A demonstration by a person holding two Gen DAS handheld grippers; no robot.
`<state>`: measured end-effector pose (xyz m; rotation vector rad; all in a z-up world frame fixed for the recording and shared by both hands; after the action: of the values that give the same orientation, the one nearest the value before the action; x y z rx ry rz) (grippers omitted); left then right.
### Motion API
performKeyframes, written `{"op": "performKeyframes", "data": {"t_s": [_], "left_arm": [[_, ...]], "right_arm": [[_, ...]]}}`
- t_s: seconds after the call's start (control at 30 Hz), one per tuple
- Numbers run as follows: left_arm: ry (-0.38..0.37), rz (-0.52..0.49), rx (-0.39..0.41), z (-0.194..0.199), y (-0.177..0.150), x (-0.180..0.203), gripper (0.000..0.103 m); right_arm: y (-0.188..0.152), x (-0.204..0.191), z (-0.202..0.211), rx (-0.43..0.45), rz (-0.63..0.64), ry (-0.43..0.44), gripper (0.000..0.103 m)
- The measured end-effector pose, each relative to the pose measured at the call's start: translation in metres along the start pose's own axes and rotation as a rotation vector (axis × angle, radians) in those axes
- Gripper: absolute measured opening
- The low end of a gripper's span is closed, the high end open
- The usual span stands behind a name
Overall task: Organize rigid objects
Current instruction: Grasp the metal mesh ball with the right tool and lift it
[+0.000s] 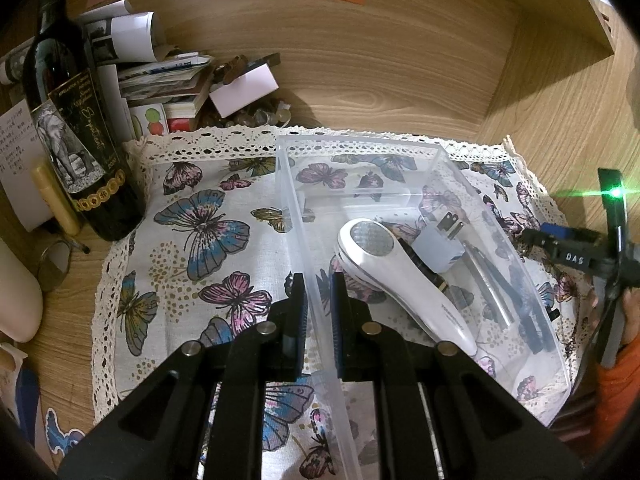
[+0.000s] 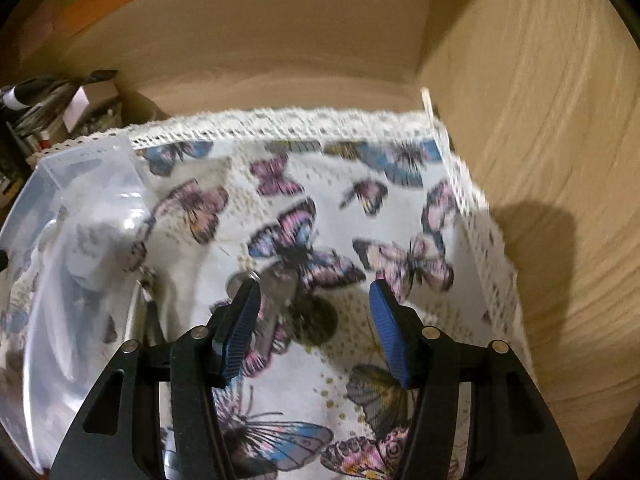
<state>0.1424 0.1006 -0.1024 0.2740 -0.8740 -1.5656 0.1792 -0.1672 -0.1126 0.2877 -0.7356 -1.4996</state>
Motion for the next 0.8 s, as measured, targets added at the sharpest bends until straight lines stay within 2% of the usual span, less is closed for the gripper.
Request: {"op": "performKeyframes", "data": {"t_s": [0.2, 0.27, 0.33, 0.53, 0.8], "left_arm": [[0.006, -0.002, -0.002, 0.000, 0.000, 0.001, 0.010], [0.006, -0.001, 0.000, -0.001, 0.000, 0.001, 0.010], [0.009, -0.001, 0.001, -0.001, 0.000, 0.001, 0.010], [0.008, 0.000, 0.001, -0.001, -0.001, 0.001, 0.010], [-0.005, 0.011, 0.003, 0.000, 0.001, -0.001, 0.010]], "right_arm": [[-0.009, -0.001, -0.018, -0.060, -0.009, 0.027, 0.053], [-0.009, 0.000, -0.021, -0.061, -0.016, 0.033, 0.045], [-0.008, 0.000, -0.021, -0.050, -0.009, 0.040, 0.031], [-0.005, 0.002, -0.005, 0.005, 0.007, 0.021, 0.031], [0.013, -0.005, 0.041, 0.109, 0.029, 0.021, 0.031]]}}
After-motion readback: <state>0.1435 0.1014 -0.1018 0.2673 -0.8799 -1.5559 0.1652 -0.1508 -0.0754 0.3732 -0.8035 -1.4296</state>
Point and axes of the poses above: each gripper's, at about its wrist camera, not at the fingertips, and z roughly against the way its jaws point, x to its right, y to its top, the point moved 2 cm from there along -z, roughly the way its jaws point, and after that the axes turned 14 degrees about -y, right-handed, at the moved point
